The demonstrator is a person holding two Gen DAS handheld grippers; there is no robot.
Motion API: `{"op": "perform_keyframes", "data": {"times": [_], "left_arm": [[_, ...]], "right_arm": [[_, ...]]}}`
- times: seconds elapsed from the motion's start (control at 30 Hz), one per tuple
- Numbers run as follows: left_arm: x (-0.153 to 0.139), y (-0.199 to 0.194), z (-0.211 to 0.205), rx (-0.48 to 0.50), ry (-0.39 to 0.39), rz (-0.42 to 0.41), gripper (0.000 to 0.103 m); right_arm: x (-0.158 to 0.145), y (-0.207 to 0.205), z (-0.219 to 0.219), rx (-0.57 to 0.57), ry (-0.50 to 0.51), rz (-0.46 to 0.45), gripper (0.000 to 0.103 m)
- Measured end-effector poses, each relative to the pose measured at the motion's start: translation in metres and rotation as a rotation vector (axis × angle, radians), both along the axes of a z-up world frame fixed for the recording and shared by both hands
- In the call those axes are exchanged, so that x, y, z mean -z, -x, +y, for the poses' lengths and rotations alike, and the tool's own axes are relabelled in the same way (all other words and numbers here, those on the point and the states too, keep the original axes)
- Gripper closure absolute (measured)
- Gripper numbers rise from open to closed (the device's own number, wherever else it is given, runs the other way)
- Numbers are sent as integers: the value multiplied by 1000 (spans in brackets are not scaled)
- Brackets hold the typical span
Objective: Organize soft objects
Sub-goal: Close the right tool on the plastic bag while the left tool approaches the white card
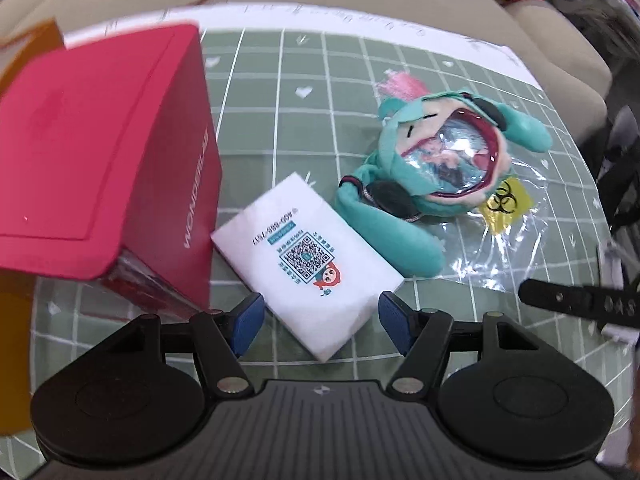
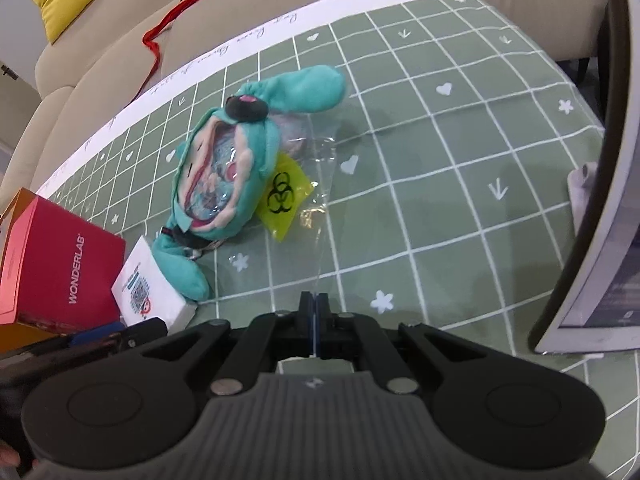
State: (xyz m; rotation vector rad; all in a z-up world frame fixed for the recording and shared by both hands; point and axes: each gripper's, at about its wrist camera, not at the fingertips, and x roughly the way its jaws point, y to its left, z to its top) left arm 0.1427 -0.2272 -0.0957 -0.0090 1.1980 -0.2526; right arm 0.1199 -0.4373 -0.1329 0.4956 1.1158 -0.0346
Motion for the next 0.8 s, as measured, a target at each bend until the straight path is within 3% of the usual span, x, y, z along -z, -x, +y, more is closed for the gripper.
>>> {"op": "perform_keyframes", "data": {"times": [0.23, 0.43, 0.5, 0.67, 0.8], "left_arm": [[8, -19, -1, -174, 44, 88, 16], [10, -32, -9, -285, 36, 112, 12], [12, -34, -17, -295, 6, 119, 4], [17, -40, -45, -272, -165, 125, 0], [20, -39, -44, -283, -155, 114, 0]], "right_arm": [[-1, 3, -1, -7, -12, -11, 103], [-4, 6, -6, -4, -32, -25, 103], [-5, 8, -6, -7, -33, -27, 103], [-5, 10, -8, -7, -66, -31, 103], [-5, 11, -9, -7, -68, -30, 103]]}}
